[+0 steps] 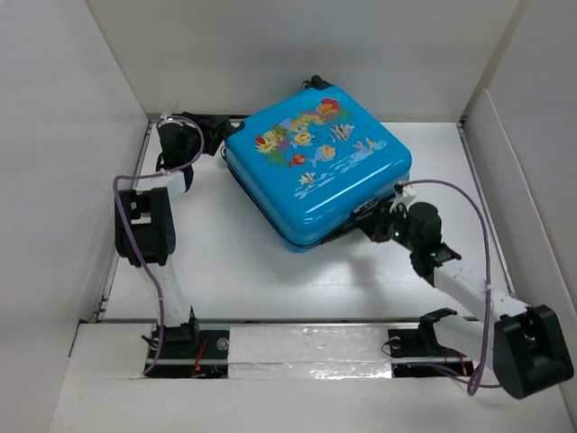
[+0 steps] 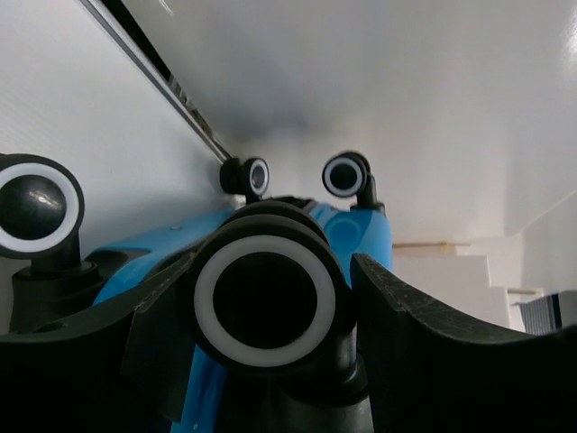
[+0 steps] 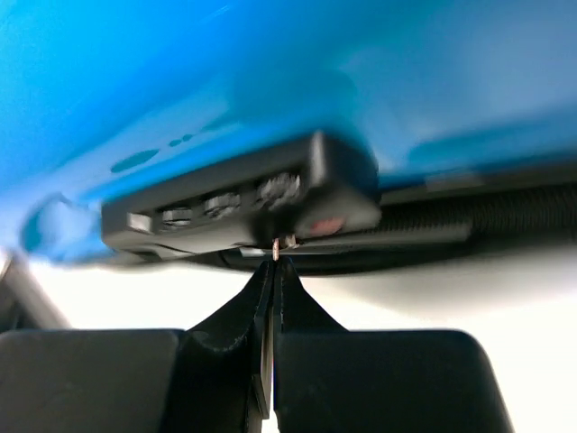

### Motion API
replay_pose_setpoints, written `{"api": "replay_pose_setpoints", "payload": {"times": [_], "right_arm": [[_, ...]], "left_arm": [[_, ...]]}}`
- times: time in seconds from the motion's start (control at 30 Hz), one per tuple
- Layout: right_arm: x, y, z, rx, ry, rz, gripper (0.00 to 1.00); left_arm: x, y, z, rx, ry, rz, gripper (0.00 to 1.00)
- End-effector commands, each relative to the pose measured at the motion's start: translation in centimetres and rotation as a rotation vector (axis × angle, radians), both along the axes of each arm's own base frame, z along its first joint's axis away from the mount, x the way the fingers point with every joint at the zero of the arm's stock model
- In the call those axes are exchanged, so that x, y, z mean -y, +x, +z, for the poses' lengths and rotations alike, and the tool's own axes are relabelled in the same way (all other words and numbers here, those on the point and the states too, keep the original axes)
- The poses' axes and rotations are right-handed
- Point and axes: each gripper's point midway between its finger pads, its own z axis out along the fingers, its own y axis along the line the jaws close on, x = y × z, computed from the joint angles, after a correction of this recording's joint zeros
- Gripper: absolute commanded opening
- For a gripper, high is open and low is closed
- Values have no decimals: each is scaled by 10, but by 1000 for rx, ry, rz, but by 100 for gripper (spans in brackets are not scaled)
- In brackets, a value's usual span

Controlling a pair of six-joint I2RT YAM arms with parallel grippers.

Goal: Pack the luggage

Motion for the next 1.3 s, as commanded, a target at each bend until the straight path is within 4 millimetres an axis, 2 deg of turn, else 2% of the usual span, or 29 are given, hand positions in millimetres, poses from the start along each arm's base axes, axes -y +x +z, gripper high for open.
{"api": "replay_pose_setpoints", "payload": {"times": [0.0, 0.07, 0.1, 0.13, 0.17, 0.2, 0.23, 0.27, 0.33, 0.43, 0.53, 0.57, 0.6, 0.63, 0.67, 0.7, 0.73, 0.77, 0.83, 0.87, 0.9, 0.93, 1.03, 1.1, 1.13, 1.17, 1.2, 1.23, 1.27], "right_arm": [[2, 50, 124, 355, 83, 5, 0], [-19, 39, 95, 291, 80, 72, 0], [-41, 21, 81, 250, 94, 131, 0], [-50, 12, 74, 243, 119, 144, 0], [-55, -6, 42, 170, 131, 147, 0], [-65, -23, 37, 105, 215, 160, 0], [-89, -51, 50, 140, 305, 240, 0], [-88, -62, 36, 101, 333, 188, 0], [-108, -85, 34, 61, 354, 208, 0], [-98, -53, 35, 117, 240, 57, 0], [-75, -22, 58, 193, 238, 36, 0], [-61, -10, 61, 204, 227, 20, 0], [-54, -2, 72, 226, 209, 16, 0], [-48, 4, 85, 261, 212, 10, 0], [-43, 6, 85, 254, 189, 19, 0], [-27, 19, 91, 269, 176, -23, 0], [-21, 24, 102, 288, 158, -28, 0], [-17, 26, 107, 298, 154, -13, 0], [2, 38, 114, 325, 130, -45, 0], [4, 41, 118, 331, 125, -34, 0], [9, 44, 118, 327, 115, -41, 0], [18, 50, 116, 326, 98, -60, 0], [20, 56, 111, 309, 91, -35, 0], [19, 59, 106, 293, 90, -22, 0], [19, 59, 107, 292, 94, -21, 0], [18, 59, 106, 291, 97, -18, 0], [18, 58, 106, 290, 99, -14, 0], [17, 57, 107, 287, 106, -10, 0], [16, 55, 105, 279, 110, -1, 0]], "left_arm": [[9, -28, 90, 257, 41, -15, 0], [11, -33, 90, 251, 40, 2, 0], [11, -39, 91, 250, 42, 24, 0], [9, -41, 91, 249, 45, 36, 0], [7, -43, 91, 247, 46, 51, 0], [8, -45, 85, 231, 45, 68, 0], [6, -49, 90, 238, 44, 81, 0], [4, -51, 91, 236, 40, 95, 0], [4, -56, 95, 246, 44, 116, 0], [3, -57, 95, 245, 66, 121, 0], [3, -58, 97, 268, 106, 111, 0], [3, -58, 97, 267, 125, 113, 6], [3, -56, 108, 304, 171, 108, 36], [3, -55, 114, 308, 171, 105, 50], [-2, -53, 113, 305, 221, 111, 61], [-10, -50, 131, 339, 244, 127, 70], [-16, -49, 136, 339, 270, 138, 81], [-23, -47, 135, 317, 306, 148, 84], [-36, -50, 164, 354, 348, 200, 87], [-40, -52, 166, 327, 371, 219, 90], [-48, -54, 182, 353, 410, 262, 92], [-50, -62, 198, 383, 422, 280, 95], [-57, -81, 232, 435, 437, 337, 99], [-59, -92, 245, 459, 436, 358, 99], [-43, -106, 255, 490, 416, 336, 96], [-33, -117, 264, 528, 400, 328, 89], [-21, -139, 263, 553, 379, 317, 77], [-4, -155, 267, 587, 325, 292, 29], [37, -178, 275, 657, 264, 208, 11]]}}
